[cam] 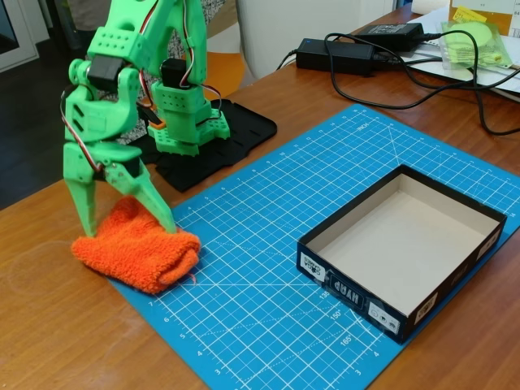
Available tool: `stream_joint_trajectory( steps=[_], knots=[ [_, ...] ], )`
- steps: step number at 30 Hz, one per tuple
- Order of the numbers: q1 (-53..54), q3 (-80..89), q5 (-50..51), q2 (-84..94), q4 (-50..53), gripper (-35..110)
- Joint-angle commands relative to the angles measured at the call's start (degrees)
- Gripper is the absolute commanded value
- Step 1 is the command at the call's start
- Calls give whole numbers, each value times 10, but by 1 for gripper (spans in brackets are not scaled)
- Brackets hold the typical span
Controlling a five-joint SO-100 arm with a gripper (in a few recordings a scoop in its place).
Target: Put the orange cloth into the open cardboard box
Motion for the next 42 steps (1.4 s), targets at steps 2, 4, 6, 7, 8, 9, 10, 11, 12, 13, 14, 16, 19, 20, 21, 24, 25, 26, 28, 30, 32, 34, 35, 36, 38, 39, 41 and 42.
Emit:
stream_joint_trajectory(
  steps=[2,4,6,7,8,9,10,11,12,13,14,16,19,20,21,24,25,26,28,30,32,34,35,36,38,39,41,42],
  knots=[
    [-7,-18,-4,-25,-50,55],
    [-10,-19,-8,-43,-80,54],
    [-9,-18,-16,-50,-94,50],
    [-9,-18,-16,-54,-100,43],
    [-9,-18,-5,-59,-112,30],
    [-11,-18,4,-64,-121,21],
    [-11,-18,10,-68,-132,11],
    [-11,-18,18,-69,-140,0],
    [-10,-18,16,-69,-143,0],
    [-8,-18,11,-65,-151,0],
    [-7,-18,13,-62,-155,0],
    [-7,-15,20,-47,-156,0],
    [-15,3,57,5,-152,0],
    [-25,4,87,35,-134,0],
    [-40,-1,124,72,-101,0],
    [-108,-46,249,197,45,0],
    [-140,-60,294,237,83,0],
    [-178,-74,338,276,122,0],
    [-266,-102,419,347,196,0],
    [-368,-112,492,412,229,0],
    [-465,-108,563,461,228,0],
    [-542,-111,632,470,221,-1],
    [-570,-105,671,467,205,-1],
    [-588,-91,706,462,178,-1],
    [-606,-48,766,447,105,-1],
    [-610,-23,787,436,62,-1],
    [-609,21,839,401,-37,-1],
    [-606,39,864,377,-90,-1]
  ],
)
